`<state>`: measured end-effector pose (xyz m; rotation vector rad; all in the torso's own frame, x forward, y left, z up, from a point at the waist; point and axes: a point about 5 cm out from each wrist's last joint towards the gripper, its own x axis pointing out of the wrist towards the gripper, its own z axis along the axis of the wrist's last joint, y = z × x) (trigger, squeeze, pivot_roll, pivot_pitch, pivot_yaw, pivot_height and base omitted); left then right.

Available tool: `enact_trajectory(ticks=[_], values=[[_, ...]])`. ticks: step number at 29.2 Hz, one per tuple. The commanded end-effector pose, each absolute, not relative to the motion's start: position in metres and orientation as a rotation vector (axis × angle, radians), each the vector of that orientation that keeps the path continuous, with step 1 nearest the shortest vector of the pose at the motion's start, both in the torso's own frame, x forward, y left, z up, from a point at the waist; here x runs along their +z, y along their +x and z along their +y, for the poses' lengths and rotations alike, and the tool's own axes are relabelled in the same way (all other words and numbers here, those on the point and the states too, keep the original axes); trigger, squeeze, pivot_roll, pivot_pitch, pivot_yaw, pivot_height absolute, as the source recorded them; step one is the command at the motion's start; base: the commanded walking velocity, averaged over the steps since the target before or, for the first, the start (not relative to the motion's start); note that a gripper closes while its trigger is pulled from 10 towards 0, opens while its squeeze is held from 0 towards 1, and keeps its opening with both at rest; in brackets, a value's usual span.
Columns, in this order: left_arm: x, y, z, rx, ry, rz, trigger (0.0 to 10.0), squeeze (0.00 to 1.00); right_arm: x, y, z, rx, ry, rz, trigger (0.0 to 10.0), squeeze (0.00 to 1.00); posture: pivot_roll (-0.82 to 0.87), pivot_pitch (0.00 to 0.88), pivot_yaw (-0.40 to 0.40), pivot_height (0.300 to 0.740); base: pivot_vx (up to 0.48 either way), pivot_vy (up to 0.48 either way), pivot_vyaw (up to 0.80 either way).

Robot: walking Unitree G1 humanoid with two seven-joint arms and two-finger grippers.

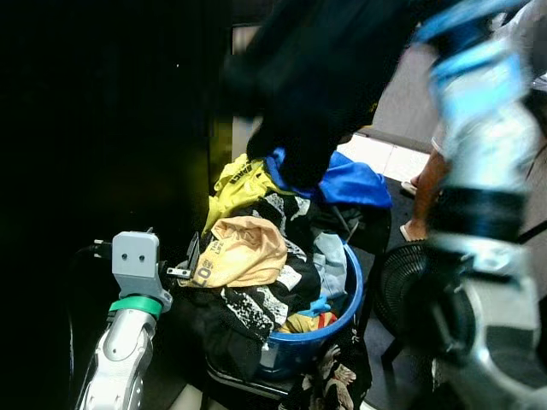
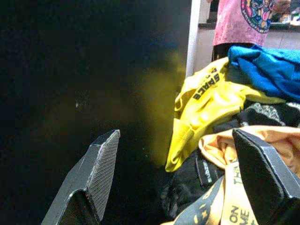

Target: Clothes washing

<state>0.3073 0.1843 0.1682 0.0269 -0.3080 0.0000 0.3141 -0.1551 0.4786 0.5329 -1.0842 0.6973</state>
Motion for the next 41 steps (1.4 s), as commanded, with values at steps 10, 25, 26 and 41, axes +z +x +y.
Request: enact_trajectory(ticks=[10,25,26,41], values=[[0.173,0.312,0.182,0.004,-0.061,-0.245,10.0,0.0,0.383,0.356,-0.142,0.461,0.478,-0.692,10.0,0.0,0.11,0.0,-0.002,0.74,0.0,0.0,0.0],[0.223,0.314,0.189,0.031,-0.018,-0.36,10.0,0.0,0.359,0.36,-0.142,0.412,0.441,-0.624,10.0,0.0,0.13,0.0,-0.002,0.74,0.0,0.0,-0.69],[0.224,0.315,0.188,0.027,0.003,-0.361,10.0,0.0,0.36,0.361,-0.142,0.409,0.429,-0.629,10.0,0.0,0.13,0.0,-0.003,0.74,0.0,0.0,-0.8],[0.215,0.317,0.177,0.017,0.115,-0.268,10.0,0.0,0.314,0.371,-0.127,0.369,0.254,-0.475,10.0,0.0,0.12,0.0,0.0,0.74,0.0,0.0,-0.8]])
